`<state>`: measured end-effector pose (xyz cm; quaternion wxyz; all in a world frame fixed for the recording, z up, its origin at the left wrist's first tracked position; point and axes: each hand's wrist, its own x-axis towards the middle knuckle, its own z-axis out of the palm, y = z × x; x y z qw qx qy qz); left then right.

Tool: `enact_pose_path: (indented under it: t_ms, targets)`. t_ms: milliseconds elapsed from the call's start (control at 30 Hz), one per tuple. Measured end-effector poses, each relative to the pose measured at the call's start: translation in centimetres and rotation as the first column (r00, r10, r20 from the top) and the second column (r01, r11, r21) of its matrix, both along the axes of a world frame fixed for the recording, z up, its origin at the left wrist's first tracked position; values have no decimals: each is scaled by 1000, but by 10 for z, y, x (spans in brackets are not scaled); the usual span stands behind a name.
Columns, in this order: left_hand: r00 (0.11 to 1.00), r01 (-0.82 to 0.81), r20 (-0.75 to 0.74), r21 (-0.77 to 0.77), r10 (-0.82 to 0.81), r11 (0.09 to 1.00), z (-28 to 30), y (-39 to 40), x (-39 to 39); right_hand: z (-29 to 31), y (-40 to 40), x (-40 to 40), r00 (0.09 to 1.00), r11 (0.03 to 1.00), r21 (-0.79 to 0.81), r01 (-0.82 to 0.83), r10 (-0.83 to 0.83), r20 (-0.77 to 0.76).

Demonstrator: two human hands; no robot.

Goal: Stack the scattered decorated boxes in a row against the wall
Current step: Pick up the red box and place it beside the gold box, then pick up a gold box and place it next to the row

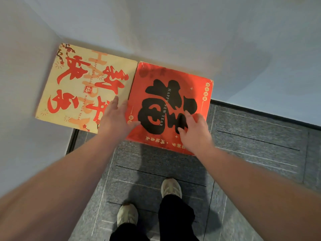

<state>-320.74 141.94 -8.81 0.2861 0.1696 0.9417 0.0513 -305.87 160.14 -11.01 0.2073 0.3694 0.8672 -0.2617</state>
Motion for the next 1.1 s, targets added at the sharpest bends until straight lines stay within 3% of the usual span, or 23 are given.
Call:
enact_pose_path:
  t_ms: [300,567,767,933,1100]
  targets:
    - [982,-189,43,65,186,980,39,-69,41,45,-39,-28,954,954,26,-299,299,1]
    - [879,-477,68,78,472,876,66,-173,123,77,-137,-21,817,816,46,-576,576,8]
    - [732,-681,-50,-34,679,731,103,-309,271,114,-281,50,557,555,79,-828,831,-7]
    - [487,-872,-88,-102,869,478,139,-420,454,148,-412,173,263,262,55,-964,965,16]
    - [232,-969,-110,-113,966,220,173,-489,652,180,-531,321,-25,-24,80,-996,1000,-8]
